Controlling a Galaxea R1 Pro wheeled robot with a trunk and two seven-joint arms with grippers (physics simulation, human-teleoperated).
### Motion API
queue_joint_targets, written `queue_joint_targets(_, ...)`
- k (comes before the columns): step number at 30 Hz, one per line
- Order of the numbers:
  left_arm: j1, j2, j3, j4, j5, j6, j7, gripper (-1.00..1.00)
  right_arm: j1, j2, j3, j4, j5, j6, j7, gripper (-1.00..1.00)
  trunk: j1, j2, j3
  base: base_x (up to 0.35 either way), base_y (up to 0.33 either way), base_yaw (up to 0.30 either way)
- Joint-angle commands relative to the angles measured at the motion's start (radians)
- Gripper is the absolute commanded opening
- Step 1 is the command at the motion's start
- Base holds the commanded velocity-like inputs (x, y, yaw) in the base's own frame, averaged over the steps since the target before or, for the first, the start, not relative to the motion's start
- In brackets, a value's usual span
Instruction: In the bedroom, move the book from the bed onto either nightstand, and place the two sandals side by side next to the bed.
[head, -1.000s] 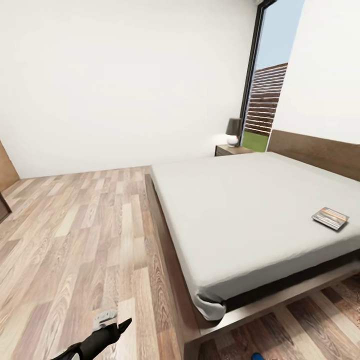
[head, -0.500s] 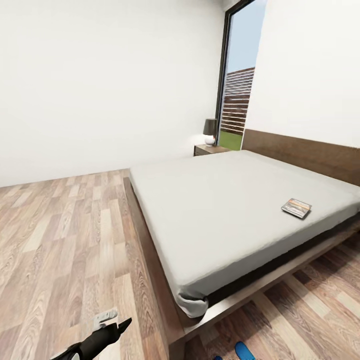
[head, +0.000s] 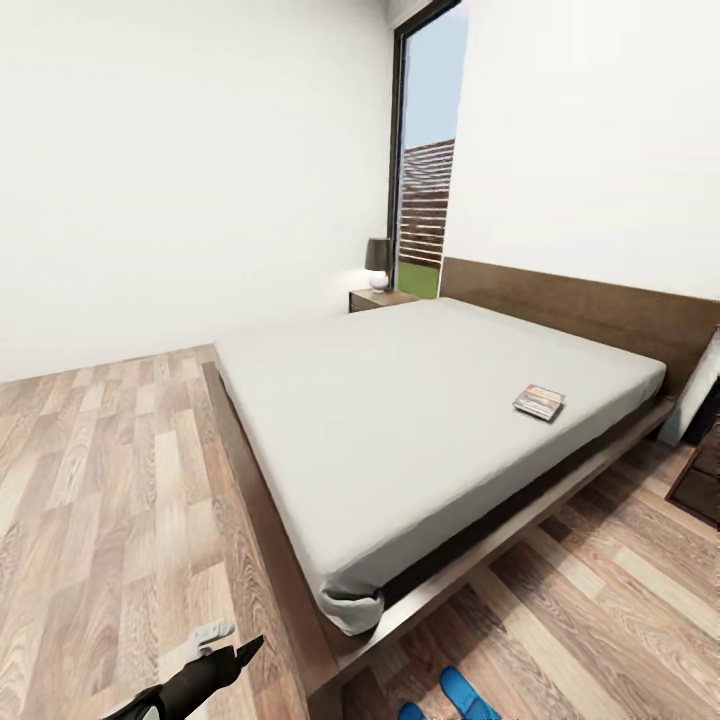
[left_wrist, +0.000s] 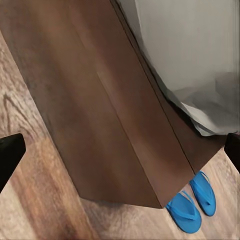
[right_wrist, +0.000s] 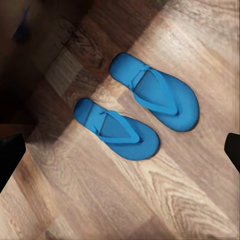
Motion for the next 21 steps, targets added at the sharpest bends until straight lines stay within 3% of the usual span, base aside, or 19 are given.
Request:
queue_joint_targets(1,0.000,0.000,0.002,0.000,0.005,0.004,-0.005,1.00,-0.001,0.000,-0.008,0.001,0.003,0.003,0.005,1.00,0.000,0.000,-0.001,0.000,0.000,-0.091)
queue_joint_targets(21,0.000,0.000,0.000,0.000,0.005,0.005,-0.005,1.00,-0.001,0.000,-0.008,0.000,0.003,0.003,0.005,1.00,-0.073,0.133,0.059,0.000,0.000,-0.011)
